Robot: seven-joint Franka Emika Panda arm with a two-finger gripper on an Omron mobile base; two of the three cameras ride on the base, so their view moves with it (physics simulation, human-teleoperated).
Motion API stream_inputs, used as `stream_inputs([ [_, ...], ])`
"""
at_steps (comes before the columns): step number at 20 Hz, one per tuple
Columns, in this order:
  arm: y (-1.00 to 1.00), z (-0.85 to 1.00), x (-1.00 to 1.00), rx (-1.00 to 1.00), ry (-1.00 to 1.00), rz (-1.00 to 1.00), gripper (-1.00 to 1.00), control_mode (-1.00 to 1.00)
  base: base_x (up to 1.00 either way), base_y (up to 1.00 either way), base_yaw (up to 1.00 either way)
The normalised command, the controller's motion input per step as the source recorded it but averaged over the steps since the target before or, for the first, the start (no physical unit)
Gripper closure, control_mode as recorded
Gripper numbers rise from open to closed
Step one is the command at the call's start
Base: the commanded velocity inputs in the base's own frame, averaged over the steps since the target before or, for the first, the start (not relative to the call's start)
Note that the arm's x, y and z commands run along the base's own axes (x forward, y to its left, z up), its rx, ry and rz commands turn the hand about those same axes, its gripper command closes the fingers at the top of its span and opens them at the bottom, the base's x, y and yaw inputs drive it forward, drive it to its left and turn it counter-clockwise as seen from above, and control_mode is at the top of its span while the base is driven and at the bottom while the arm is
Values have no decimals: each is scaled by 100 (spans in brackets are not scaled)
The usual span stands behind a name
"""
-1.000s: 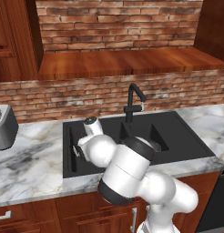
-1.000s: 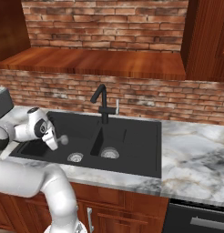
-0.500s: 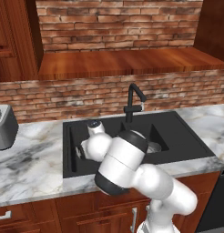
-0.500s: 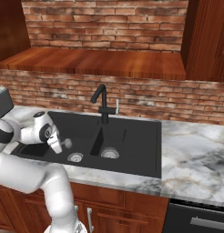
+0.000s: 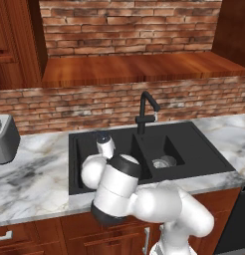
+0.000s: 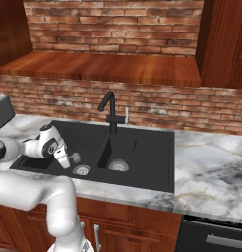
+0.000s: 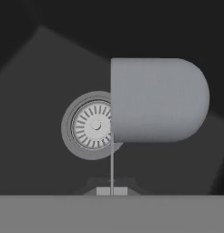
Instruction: Move any existing items from the left basin to the right basin for drying. Then move the measuring cup from the counter to the left basin of the sink for washing.
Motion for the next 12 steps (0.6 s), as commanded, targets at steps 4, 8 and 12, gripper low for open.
stream_inputs([
  [4, -1, -26, 18, 0, 0, 0, 100, -100, 0, 0, 0],
  [8, 0, -22, 11, 3, 0, 2, 100, -100, 0, 0, 0],
  [12, 0, -12, 7, 4, 0, 5, 100, -100, 0, 0, 0],
])
